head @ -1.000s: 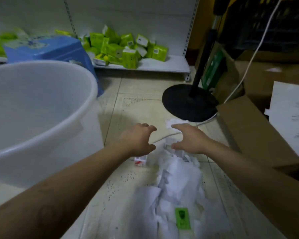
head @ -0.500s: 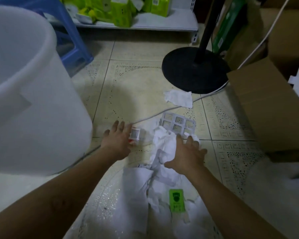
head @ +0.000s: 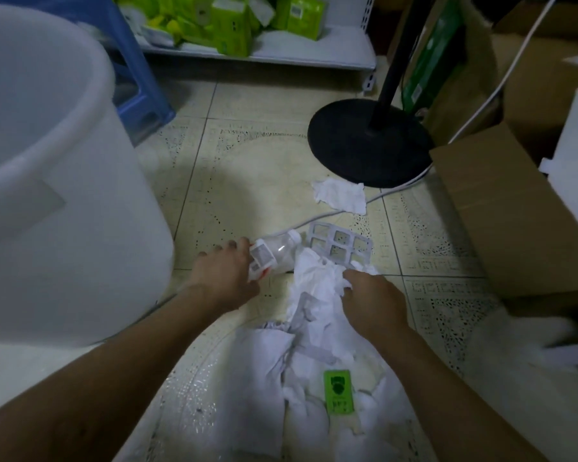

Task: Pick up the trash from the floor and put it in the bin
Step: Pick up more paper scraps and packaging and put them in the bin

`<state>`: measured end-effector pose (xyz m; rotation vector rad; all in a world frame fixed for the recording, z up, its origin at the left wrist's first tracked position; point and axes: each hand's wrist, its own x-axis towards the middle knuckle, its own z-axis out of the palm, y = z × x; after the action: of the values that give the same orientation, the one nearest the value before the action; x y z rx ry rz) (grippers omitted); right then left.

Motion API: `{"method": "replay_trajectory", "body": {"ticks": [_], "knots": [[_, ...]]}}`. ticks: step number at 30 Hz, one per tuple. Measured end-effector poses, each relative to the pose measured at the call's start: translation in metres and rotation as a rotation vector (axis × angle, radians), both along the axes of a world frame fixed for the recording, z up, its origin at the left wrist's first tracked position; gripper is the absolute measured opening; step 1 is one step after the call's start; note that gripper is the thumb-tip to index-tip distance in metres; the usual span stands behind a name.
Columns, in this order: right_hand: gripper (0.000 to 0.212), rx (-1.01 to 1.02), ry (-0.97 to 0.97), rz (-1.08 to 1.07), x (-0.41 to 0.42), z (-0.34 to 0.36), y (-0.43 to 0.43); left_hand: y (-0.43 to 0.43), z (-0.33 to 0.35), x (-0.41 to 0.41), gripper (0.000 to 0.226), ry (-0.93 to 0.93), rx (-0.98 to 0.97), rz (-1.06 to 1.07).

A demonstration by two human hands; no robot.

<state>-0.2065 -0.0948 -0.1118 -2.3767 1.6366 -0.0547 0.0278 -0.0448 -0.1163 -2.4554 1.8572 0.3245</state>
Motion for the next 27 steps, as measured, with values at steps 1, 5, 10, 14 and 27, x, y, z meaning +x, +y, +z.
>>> {"method": "replay_trajectory", "body": {"ticks": [1, 5, 10, 14, 27], "knots": [[0.012, 0.015, -0.058, 0.005, 0.004, 0.005, -0.004, 0.0, 0.007, 0.001, 0.06, 0.016, -0.04, 0.01], [0.025, 0.256, -0.398, -0.005, 0.025, 0.035, -0.013, -0.003, 0.047, 0.006, 0.052, 0.08, -0.2, 0.029], [0.025, 0.36, -0.682, -0.068, 0.059, 0.103, -0.037, -0.01, 0.126, 0.018, 0.054, 0.044, -0.291, 0.036], [0.028, 0.286, -0.855, -0.043, 0.088, 0.181, -0.05, -0.016, 0.203, 0.039, 0.064, -0.048, -0.412, 0.018], [0.034, 0.554, -1.02, 0.208, 0.268, 0.306, 0.01, 0.047, 0.29, 0.201, 0.073, 0.021, -0.596, 0.351]]}}
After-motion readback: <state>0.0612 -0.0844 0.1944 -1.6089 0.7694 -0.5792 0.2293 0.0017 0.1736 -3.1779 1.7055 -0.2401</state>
